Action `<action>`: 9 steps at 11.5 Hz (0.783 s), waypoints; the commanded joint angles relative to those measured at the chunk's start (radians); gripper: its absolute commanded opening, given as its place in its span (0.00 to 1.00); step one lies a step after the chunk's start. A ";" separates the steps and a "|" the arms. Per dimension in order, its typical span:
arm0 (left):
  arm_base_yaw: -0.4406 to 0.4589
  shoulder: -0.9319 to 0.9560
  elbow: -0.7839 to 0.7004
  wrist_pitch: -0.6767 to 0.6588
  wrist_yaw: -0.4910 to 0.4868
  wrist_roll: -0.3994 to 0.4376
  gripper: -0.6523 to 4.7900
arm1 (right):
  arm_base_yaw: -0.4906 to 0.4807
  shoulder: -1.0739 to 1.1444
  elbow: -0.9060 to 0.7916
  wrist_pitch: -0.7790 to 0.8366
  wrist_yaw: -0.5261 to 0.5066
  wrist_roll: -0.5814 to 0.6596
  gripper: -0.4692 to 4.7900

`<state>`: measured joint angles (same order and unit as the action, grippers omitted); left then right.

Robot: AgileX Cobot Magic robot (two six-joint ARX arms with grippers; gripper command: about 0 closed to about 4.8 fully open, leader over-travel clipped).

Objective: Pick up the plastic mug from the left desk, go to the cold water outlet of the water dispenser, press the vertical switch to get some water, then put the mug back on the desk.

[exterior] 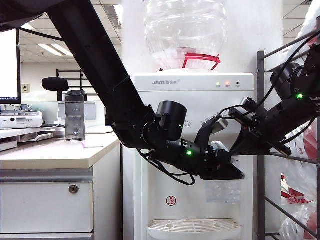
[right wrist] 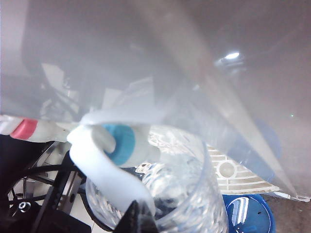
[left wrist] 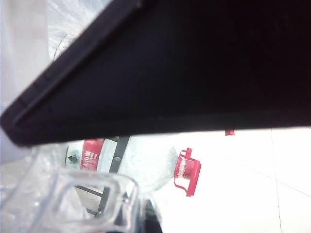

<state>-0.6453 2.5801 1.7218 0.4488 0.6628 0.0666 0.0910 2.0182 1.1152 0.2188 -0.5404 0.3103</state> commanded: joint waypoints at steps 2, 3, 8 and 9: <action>-0.001 -0.013 0.004 0.032 0.010 0.005 0.11 | 0.003 0.003 -0.001 0.018 0.007 0.008 0.08; -0.001 -0.013 0.004 0.032 0.010 0.005 0.11 | 0.003 0.003 -0.001 0.019 0.006 0.011 0.08; -0.001 -0.013 0.004 0.032 0.010 0.005 0.11 | 0.003 0.003 -0.001 0.018 0.006 0.011 0.08; -0.001 -0.013 0.004 0.032 0.010 0.005 0.11 | 0.003 0.003 -0.001 0.018 0.007 0.011 0.08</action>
